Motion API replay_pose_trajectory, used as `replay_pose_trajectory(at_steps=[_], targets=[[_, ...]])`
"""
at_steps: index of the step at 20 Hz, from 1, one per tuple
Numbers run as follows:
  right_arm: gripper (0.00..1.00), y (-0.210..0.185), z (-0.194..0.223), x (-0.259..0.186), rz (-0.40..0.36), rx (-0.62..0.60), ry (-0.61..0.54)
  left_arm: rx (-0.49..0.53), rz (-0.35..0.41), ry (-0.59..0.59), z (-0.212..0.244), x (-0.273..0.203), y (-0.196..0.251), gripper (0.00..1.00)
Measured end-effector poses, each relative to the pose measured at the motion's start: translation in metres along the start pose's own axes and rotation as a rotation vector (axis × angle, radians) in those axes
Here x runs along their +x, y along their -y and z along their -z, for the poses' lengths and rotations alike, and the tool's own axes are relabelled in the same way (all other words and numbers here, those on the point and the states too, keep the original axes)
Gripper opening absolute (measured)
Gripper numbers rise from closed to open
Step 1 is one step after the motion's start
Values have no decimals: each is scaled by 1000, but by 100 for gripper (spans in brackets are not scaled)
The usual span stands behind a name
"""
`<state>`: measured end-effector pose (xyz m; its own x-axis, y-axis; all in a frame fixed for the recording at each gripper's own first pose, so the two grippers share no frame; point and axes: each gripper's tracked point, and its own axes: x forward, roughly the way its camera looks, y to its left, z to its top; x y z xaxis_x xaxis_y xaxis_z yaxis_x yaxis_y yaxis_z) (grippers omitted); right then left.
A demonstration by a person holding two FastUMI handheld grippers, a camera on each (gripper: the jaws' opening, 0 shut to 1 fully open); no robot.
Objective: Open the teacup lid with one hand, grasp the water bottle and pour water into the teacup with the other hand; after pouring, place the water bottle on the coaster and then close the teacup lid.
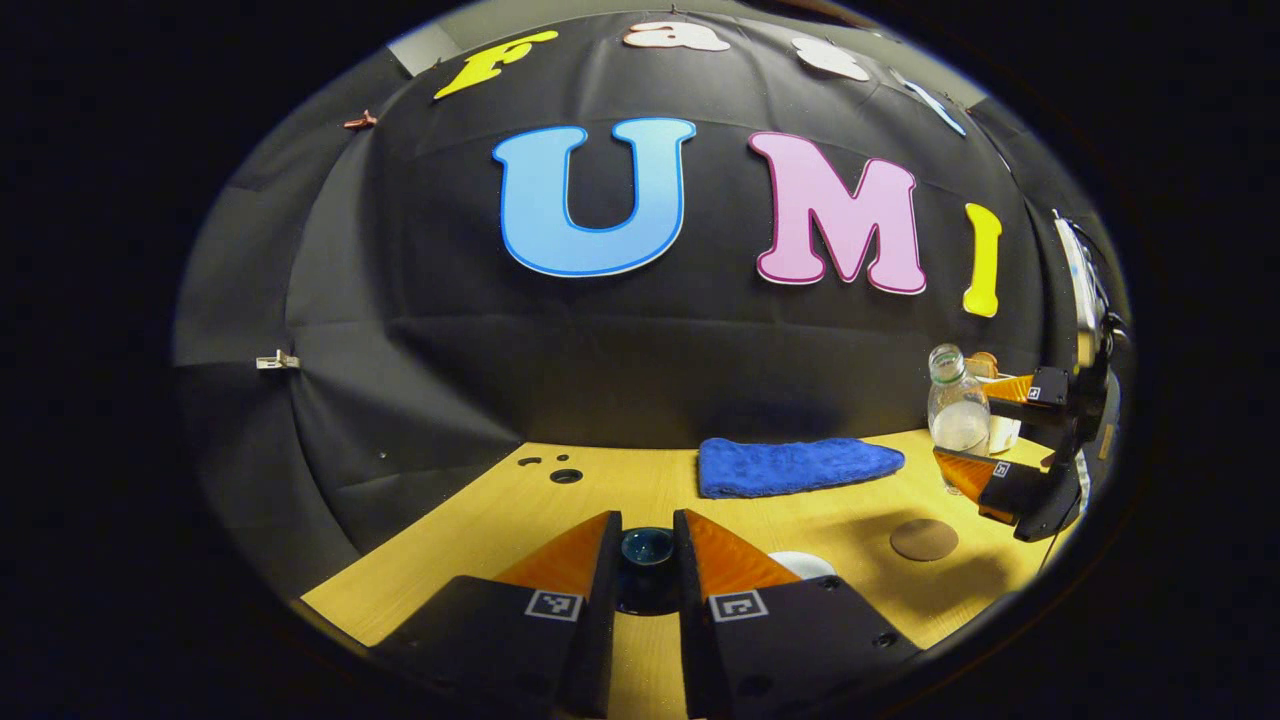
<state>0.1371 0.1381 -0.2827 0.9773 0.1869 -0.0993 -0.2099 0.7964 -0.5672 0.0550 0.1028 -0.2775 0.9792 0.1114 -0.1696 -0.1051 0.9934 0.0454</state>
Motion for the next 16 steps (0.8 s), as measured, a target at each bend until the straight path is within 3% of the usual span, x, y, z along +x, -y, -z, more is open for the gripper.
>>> replay_pose_trajectory(at_steps=[2,5,6,11,15,16], targets=[[75,-8,-1,0,-6,-121,5,-5,-12,-2,2,-2,-6,28],[75,-21,-8,-3,-36,-257,37,-10,-28,-5,4,-7,-15,31],[75,-29,-11,-2,-52,-288,47,-11,-33,-5,5,-8,-18,28],[75,-51,-10,-4,-98,-417,61,-24,-45,-6,8,-14,-25,31],[75,-66,-9,-1,-123,-517,66,-21,-52,-12,13,-20,-31,28],[75,-70,-8,-2,-135,-544,69,-20,-52,-14,15,-19,-31,31]])
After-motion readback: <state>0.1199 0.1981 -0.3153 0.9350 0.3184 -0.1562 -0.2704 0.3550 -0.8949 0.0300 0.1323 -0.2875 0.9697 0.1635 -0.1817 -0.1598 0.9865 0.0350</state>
